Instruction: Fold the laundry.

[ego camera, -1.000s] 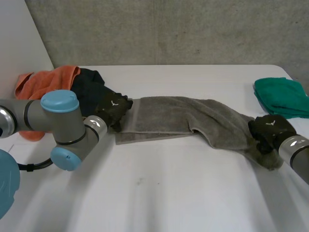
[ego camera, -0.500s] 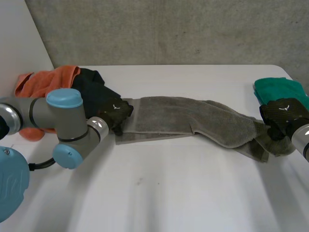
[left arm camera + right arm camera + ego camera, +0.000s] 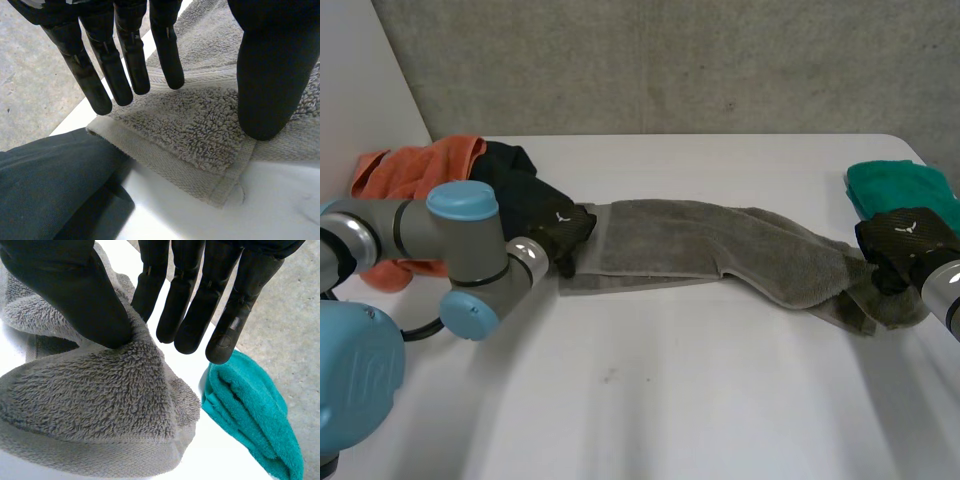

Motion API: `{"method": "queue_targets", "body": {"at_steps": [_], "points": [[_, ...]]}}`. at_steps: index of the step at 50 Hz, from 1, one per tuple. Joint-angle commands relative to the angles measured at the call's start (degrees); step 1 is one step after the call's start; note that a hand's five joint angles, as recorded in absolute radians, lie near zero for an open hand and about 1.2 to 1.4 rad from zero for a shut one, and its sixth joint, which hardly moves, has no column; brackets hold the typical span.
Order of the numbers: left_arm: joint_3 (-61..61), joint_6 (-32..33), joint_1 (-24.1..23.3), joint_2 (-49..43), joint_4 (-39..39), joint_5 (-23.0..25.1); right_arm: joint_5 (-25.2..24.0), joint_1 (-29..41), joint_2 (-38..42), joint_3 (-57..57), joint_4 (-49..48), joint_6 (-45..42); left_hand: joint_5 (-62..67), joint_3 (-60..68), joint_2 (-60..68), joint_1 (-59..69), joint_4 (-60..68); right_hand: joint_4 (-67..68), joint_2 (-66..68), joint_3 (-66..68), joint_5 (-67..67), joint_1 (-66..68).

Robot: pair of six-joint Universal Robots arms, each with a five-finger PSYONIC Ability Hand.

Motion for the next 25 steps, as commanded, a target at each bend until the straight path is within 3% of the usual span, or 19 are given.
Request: {"method": "queue_targets", "body": {"at_steps": [1,17,21,24,25], "points": [[3.03,0.04,-0.01,-1.28,-0.05,-0.09,0.00,-0.10,0.01,0.24,0.00,-0.06,14.07,13.58,13.55,13.27,13.37,11.90,12.70,12.20,13.40,24.10],[5.76,-0.05,-0.01,-2.78,0.03,-0.09,0.00,-0.10,0.27,0.42,0.00,-0.06,15.75,15.26,15.22,14.95,15.04,11.90,12.70,12.20,13.40,24.10],[6.64,-0.05,-0.01,-4.09,0.03,-0.09,0.00,-0.10,0.36,0.33,0.00,-0.06,26.17,25.68,25.65,25.37,25.46,11.90,12.70,12.20,13.40,24.10],[7.17,-0.05,-0.01,-4.89,0.12,-0.26,0.00,-0.10,0.36,0.25,0.00,-0.06,44.44,43.95,43.92,43.65,43.74,11.90,12.70,12.20,13.40,24.10],[7.25,-0.05,-0.01,-4.97,0.12,-0.35,0.00,-0.10,0.36,0.16,0.00,-0.06,44.50,44.01,43.98,43.70,43.79,11.90,12.70,12.20,13.40,24.10]]}}
